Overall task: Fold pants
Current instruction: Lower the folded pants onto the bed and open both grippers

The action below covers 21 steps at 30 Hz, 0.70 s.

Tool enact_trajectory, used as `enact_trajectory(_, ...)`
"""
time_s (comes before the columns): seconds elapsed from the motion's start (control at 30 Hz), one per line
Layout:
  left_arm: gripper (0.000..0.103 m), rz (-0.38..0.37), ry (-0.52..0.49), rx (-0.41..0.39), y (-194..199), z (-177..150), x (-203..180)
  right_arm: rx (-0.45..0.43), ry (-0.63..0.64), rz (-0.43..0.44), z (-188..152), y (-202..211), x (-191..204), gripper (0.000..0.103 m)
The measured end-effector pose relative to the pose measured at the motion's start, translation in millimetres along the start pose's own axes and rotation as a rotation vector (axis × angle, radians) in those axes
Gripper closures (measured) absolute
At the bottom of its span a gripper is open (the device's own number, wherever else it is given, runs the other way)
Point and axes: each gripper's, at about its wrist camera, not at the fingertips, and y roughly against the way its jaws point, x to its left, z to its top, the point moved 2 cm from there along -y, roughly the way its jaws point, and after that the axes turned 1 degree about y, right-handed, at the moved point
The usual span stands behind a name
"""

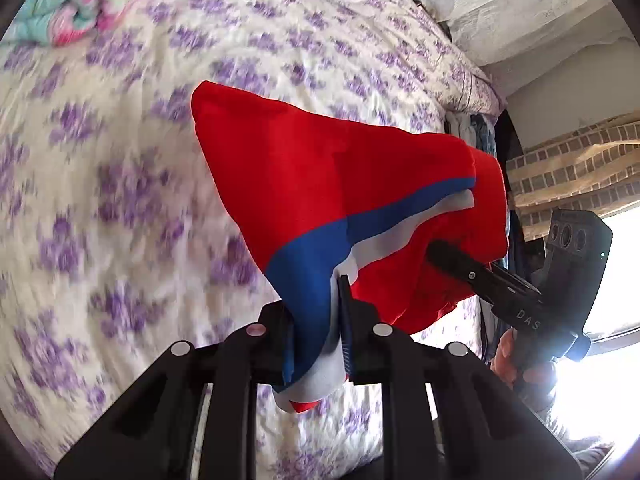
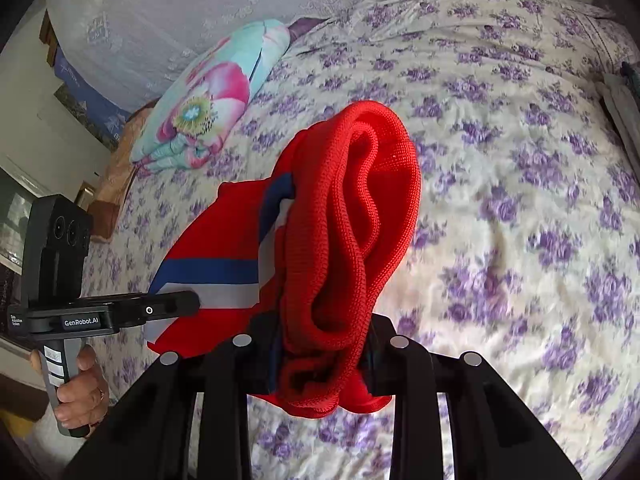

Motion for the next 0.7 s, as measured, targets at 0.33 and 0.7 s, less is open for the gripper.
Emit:
enact_trajectory(0.33, 0.086, 0.119, -0.054, -0.020, -56.1, 218.6, 1.4, -0.096, -0.057, 0.014, 182.5, -75.5, -64.4, 0.073)
enact_trajectory(0.7, 0.033, 0.122, 0.081, 0.066, -127.0, 254.0, 92.3, 0.009, -0.136, 0.017, 195.9, -180.2, -124.2, 0.048)
